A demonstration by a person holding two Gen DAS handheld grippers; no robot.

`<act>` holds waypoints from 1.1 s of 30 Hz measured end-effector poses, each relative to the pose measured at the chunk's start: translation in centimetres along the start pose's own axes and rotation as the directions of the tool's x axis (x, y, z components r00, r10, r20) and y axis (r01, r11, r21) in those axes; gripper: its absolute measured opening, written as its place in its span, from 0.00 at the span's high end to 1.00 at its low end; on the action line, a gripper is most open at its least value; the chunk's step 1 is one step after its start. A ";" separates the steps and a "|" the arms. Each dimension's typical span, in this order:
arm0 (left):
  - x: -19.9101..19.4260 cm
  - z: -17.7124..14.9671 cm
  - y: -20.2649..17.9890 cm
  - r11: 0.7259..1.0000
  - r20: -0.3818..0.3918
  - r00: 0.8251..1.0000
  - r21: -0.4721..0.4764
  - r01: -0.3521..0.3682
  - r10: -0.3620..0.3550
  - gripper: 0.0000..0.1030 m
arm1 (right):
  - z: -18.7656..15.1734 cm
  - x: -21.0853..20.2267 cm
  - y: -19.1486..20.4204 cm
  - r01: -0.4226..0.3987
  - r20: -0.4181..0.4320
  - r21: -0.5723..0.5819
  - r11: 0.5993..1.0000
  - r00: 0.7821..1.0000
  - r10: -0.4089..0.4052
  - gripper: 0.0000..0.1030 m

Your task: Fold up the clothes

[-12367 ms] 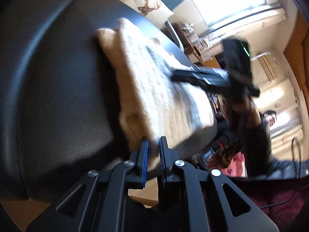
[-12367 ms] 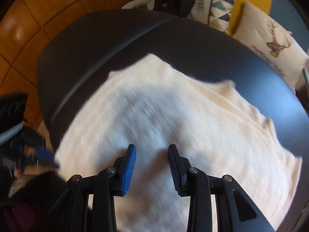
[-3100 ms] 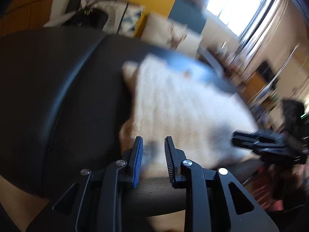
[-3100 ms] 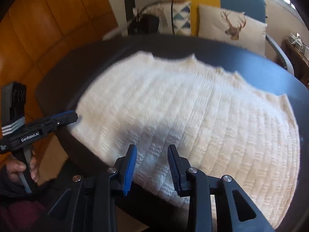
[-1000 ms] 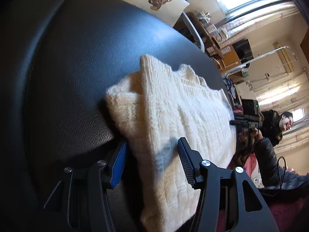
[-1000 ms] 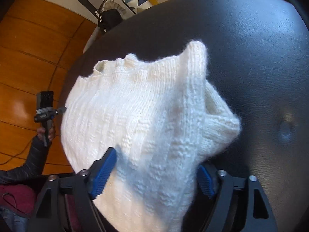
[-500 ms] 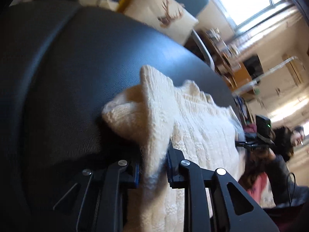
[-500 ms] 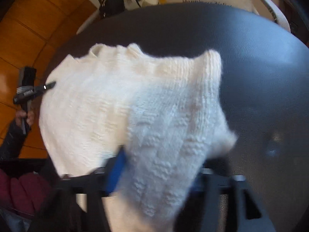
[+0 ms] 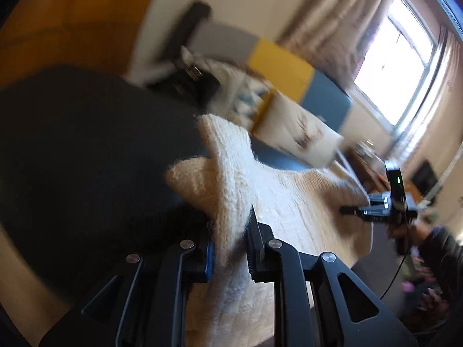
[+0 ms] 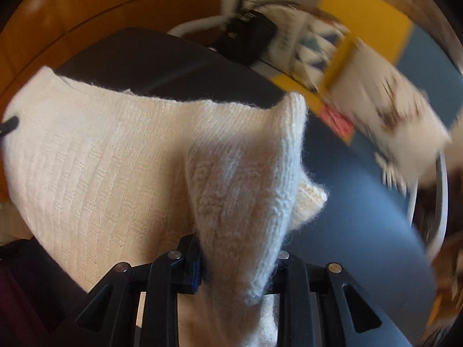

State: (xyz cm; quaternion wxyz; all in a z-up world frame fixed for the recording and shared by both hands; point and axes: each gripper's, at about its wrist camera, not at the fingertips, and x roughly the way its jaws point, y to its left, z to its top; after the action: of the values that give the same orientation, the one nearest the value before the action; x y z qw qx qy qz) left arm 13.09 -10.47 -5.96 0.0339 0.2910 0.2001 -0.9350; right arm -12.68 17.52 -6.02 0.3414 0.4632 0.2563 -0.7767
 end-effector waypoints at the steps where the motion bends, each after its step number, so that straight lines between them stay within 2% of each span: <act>1: -1.0 0.0 0.5 0.999 0.032 0.999 0.002 -0.034 0.033 0.82 | 2.5 0.8 1.0 0.008 0.008 -0.049 0.999 1.000 -0.008 0.75; 3: -2.0 -0.4 1.4 0.996 0.064 0.994 -0.011 -0.092 0.092 0.82 | 7.6 2.4 2.9 0.027 0.023 -0.146 0.989 0.999 -0.023 0.75; 4: -1.8 -0.6 2.5 0.993 0.053 0.992 -0.034 -0.115 0.116 0.82 | 10.1 3.8 3.7 0.041 0.017 -0.180 0.983 0.999 -0.039 0.75; 6: -0.4 -1.4 4.4 0.977 -0.004 0.979 -0.068 -0.202 0.202 0.81 | 14.7 6.8 5.2 0.069 0.000 -0.233 0.970 0.997 -0.071 0.74; 7: 0.7 -2.0 5.6 0.969 -0.053 0.974 -0.102 -0.224 0.219 0.81 | 16.3 8.2 5.7 0.073 -0.010 -0.250 0.966 0.997 -0.078 0.70; 10: 3.4 -3.3 9.4 0.939 -0.191 0.960 -0.237 -0.249 0.206 0.80 | 19.6 12.6 6.2 0.064 -0.108 -0.242 0.968 0.990 -0.093 0.64; 12: 3.4 -3.5 10.8 0.929 -0.204 0.965 -0.295 -0.222 0.166 0.78 | 20.3 14.1 5.5 0.028 -0.156 -0.177 0.984 0.986 -0.056 0.56; 14: 2.8 -3.4 11.1 0.933 -0.190 0.974 -0.312 -0.181 0.125 0.75 | 20.9 14.2 4.3 -0.007 -0.164 -0.096 0.995 0.986 -0.009 0.55; 16: 1.8 -3.6 11.6 0.933 -0.180 0.978 -0.323 -0.158 0.103 0.75 | 20.5 12.6 2.8 -0.005 -0.130 -0.020 1.000 0.992 0.002 0.54; 18: 1.0 -3.9 12.4 0.926 -0.176 0.980 -0.347 -0.147 0.090 0.75 | 19.7 10.2 3.0 0.099 -0.050 -0.029 0.995 0.994 -0.100 0.54; 20: 0.2 -4.4 13.1 0.908 -0.169 0.981 -0.389 -0.153 0.092 0.75 | 18.8 7.8 3.7 0.192 0.027 -0.059 0.980 0.981 -0.191 0.54; 23: -0.9 -4.9 14.7 0.861 -0.180 0.978 -0.476 -0.180 0.105 0.75 | 17.5 4.8 5.7 0.152 0.101 -0.065 0.986 0.984 -0.145 0.54; 24: -1.3 -5.1 15.5 0.839 -0.186 0.976 -0.508 -0.194 0.113 0.75 | 17.0 3.9 6.5 0.134 0.123 -0.073 0.988 0.985 -0.124 0.54; 27: -1.7 -5.7 18.0 0.774 -0.203 0.974 -0.599 -0.205 0.101 0.75 | 13.7 2.2 13.5 -0.018 0.128 -0.208 0.978 0.991 0.045 0.54; 29: -1.0 -5.6 19.0 0.758 -0.214 0.976 -0.628 -0.176 0.049 0.75 | 9.6 1.9 18.3 -0.143 0.078 -0.294 0.945 0.982 0.173 0.54; 32: 0.9 -5.4 20.2 0.749 -0.249 0.968 -0.641 -0.166 0.001 0.73 | 4.6 1.8 25.4 -0.257 0.001 -0.384 0.887 0.960 0.279 0.54; 33: 1.7 -5.2 20.4 0.738 -0.249 0.968 -0.656 -0.157 -0.016 0.73 | 3.0 1.9 27.6 -0.290 -0.026 -0.408 0.866 0.952 0.306 0.54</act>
State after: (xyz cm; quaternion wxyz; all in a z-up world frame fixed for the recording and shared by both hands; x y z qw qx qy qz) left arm 18.09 -27.05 -18.08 0.1478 0.3766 0.5144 -0.7561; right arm 6.23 -2.72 -8.63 0.5511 0.4003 0.3310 -0.6531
